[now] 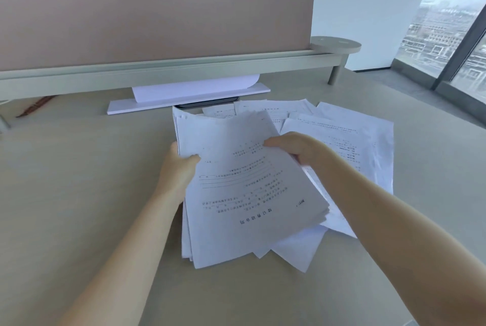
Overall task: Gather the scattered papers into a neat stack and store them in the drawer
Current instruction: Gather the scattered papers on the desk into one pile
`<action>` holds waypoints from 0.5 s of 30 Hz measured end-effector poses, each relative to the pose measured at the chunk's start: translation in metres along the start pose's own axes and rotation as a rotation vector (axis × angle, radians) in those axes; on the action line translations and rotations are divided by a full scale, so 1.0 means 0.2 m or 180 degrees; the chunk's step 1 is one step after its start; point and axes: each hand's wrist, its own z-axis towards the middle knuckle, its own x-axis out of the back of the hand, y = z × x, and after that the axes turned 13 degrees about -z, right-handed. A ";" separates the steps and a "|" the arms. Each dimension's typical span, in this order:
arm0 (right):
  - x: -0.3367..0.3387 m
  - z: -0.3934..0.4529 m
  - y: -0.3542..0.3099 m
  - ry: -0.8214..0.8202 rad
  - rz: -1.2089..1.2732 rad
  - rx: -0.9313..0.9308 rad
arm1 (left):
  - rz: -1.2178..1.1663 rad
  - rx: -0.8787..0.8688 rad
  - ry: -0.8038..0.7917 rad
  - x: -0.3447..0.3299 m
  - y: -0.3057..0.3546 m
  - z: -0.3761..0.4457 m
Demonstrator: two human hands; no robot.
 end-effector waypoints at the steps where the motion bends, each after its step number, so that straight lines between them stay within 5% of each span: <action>1: -0.01 -0.01 -0.01 0.0003 -0.0044 0.0043 | 0.0118 -0.0039 -0.0054 0.01 0.01 0.00; 8: -0.07 -0.08 -0.05 0.0786 0.0129 0.1024 | -0.0364 -0.0058 0.0012 0.24 0.13 0.12; 13: 0.04 -0.07 0.17 0.1685 -0.1432 0.0670 | -0.0492 0.0000 -0.0015 0.44 0.15 0.17; 15: 0.11 -0.06 0.31 0.1766 -0.1421 0.0505 | -0.0454 0.0156 -0.0135 0.39 0.16 0.16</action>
